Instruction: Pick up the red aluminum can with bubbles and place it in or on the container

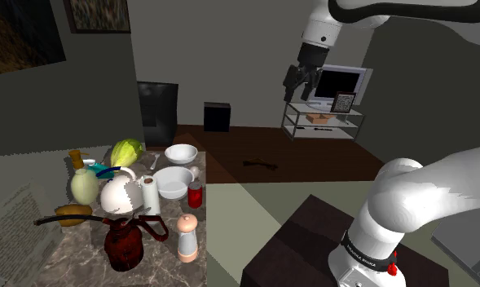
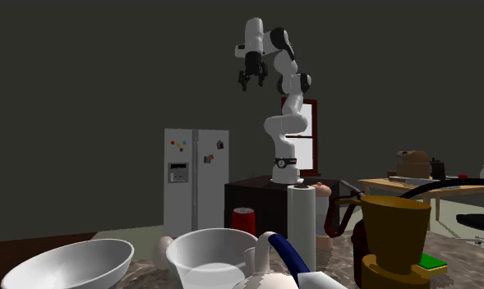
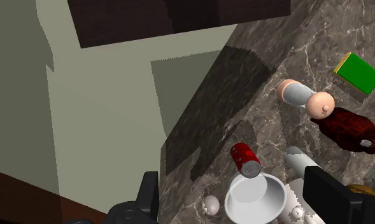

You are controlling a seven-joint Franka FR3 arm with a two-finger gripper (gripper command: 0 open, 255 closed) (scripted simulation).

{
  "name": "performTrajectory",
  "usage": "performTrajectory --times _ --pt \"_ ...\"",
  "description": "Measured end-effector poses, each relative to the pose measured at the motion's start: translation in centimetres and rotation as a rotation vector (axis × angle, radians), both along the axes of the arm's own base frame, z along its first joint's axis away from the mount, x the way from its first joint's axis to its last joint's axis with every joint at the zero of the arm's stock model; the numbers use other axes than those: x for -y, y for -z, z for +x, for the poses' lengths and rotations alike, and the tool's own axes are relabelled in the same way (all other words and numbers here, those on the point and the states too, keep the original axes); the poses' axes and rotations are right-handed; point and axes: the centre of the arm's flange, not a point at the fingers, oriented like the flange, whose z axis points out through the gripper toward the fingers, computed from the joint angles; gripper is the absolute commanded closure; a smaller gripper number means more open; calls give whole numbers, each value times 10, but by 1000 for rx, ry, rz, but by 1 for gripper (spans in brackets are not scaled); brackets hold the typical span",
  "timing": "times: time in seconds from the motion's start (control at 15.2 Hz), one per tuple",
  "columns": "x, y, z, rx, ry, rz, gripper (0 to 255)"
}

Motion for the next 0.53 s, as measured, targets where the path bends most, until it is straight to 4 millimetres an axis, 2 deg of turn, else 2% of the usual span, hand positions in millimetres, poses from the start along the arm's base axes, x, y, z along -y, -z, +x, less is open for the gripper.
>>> performTrajectory --times 0.13,0.4,0.53 --pt "-1 5 3 0 0 0 0" --pt "-15 39 29 -2 -4 -3 0" --pt "-22 64 42 -3 -6 -4 0"
